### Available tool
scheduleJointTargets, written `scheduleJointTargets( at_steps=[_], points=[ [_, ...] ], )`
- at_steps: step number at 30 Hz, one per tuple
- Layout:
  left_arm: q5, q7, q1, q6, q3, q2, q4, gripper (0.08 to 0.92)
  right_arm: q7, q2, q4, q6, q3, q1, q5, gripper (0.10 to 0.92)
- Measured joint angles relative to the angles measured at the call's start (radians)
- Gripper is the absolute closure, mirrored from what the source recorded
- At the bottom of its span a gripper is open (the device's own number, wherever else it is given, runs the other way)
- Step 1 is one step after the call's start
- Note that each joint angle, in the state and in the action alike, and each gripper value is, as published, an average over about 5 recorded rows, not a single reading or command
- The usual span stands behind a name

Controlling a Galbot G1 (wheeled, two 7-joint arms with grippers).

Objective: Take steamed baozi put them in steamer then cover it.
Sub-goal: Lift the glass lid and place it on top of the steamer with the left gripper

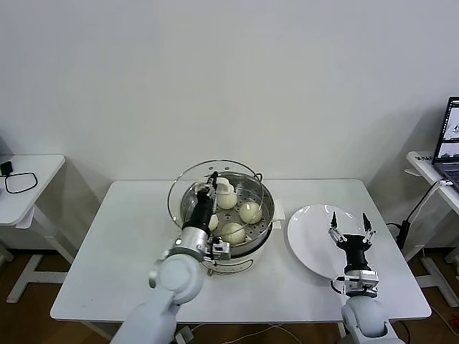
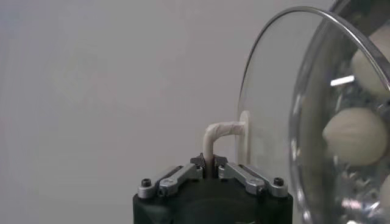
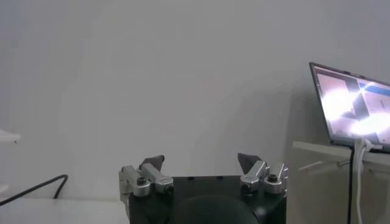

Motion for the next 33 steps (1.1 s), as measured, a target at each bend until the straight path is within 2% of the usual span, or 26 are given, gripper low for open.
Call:
scheduleJointTargets(
  at_steps=[16, 33],
  points=[
    [0.101, 0.024, -0.007, 0.013, 0.042, -0.087, 0.082, 0.811, -0.003, 0.016, -0.023, 0.000, -0.006, 0.019, 0.001, 0.203],
    [0.154, 0.027, -0.008, 0.005, 0.042, -0.116, 0.135, 0.811, -0.004, 0.017, -0.036, 0.000, -0.010, 0.030, 0.002, 0.203]
  ],
)
